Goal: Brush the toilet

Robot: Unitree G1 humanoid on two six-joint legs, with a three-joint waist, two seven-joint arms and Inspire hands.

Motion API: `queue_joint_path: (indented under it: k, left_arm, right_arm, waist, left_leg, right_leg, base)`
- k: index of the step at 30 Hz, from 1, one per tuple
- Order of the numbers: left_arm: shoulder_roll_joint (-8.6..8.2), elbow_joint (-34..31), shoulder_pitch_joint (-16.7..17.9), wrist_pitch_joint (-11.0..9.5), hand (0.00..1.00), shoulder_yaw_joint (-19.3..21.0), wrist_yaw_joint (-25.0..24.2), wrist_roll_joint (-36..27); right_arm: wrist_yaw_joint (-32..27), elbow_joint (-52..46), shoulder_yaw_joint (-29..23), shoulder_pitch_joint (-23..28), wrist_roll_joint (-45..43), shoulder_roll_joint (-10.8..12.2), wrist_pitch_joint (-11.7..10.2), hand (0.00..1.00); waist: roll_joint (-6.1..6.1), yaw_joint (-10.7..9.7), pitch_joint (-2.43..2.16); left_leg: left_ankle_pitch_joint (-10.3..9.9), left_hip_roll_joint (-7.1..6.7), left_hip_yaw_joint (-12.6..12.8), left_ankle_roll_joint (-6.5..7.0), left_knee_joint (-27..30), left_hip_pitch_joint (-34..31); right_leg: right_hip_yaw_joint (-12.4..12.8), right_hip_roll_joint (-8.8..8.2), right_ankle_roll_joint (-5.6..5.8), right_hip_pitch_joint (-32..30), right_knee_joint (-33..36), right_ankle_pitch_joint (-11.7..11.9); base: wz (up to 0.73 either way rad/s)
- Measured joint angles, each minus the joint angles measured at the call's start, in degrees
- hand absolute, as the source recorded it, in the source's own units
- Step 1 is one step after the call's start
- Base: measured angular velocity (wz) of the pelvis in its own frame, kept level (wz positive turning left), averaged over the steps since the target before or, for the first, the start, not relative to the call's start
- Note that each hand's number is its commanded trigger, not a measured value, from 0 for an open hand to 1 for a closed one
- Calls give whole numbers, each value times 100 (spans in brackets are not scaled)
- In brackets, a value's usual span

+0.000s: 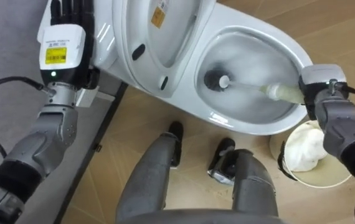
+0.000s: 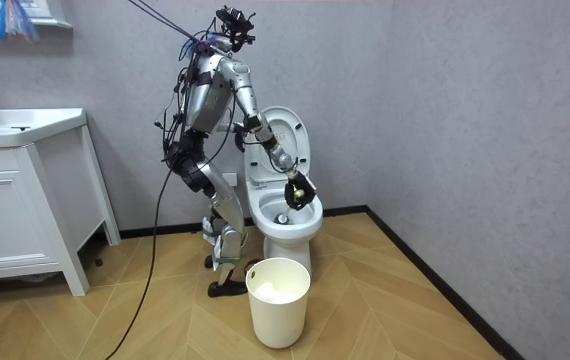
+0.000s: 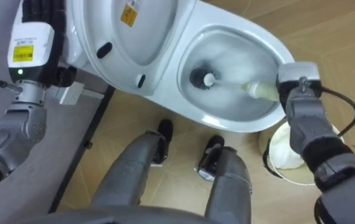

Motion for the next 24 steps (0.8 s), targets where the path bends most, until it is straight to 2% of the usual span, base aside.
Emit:
queue_joint_path:
  k: [1,2,3,5,6,9,12,17,24]
  left_arm:
    - [38,-17,-14,-32,0,21,26,12]
    - [113,-42,-63,-88,0,28,66,75]
    - [191,-99,-100,-108,0,29,71,145]
    - [309,-181,-119,-147,0,30,66,151]
    - [356,-190,-139,-179,0,29,63,166]
    - [518,-239,-164,-191,0,38,66,297]
    - [548,-238,-169,-217,0,115,62,397]
    - [573,-247,-169,-219,0,153,60,590]
    - [572,-272,-130,-190,0,205,42,735]
  right_arm:
    - [-48,85,0,-91,45,-2,-66,100]
    - [-127,312,3,-287,193,1,-194,100]
    - [-128,514,3,-506,326,0,-272,100]
    - [-181,764,7,-815,406,-4,-395,100]
    - [-247,903,8,-956,453,-7,-486,100]
    - [-459,946,8,-1111,458,-26,-575,100]
    - [-626,992,7,-1257,457,-96,-713,100]
    - [-1003,1093,6,-1374,510,-228,-779,100]
    - [-1144,1095,6,-1456,477,-228,-769,100]
  waist:
    - [-42,-3,11]
    - [-129,3,46]
    - [-211,28,45]
    - [-283,21,66]
    - [-335,5,64]
    - [-470,-16,82]
    - [-550,-41,77]
    - [-607,-52,79]
    - [-607,-46,79]
  left_leg:
    - [7,-2,-2,-3,-2,-25]
    - [22,-9,0,-2,0,-52]
    - [32,-5,8,-3,18,-104]
    - [44,-2,-1,-5,60,-120]
    - [41,0,-1,-2,104,-118]
    - [41,-9,1,-4,90,-125]
    - [43,-14,-1,-4,87,-134]
    - [56,-18,-18,0,89,-126]
    - [60,-17,-30,-5,97,-128]
  right_leg:
    - [4,-2,-6,-35,9,3]
    - [8,-18,-9,-74,51,4]
    - [16,-21,-17,-132,82,0]
    - [12,-18,-21,-139,98,0]
    - [10,-21,-26,-132,122,-6]
    - [17,-35,-28,-140,173,-32]
    - [6,-45,-38,-152,173,-25]
    - [-19,-55,-46,-131,165,-6]
    - [-27,-53,-46,-129,161,-6]
  base:
    - [-3]
    - [4]
    - [4]
    - [4]
    - [4]
    - [3]
    - [0]
    - [0]
    - [0]
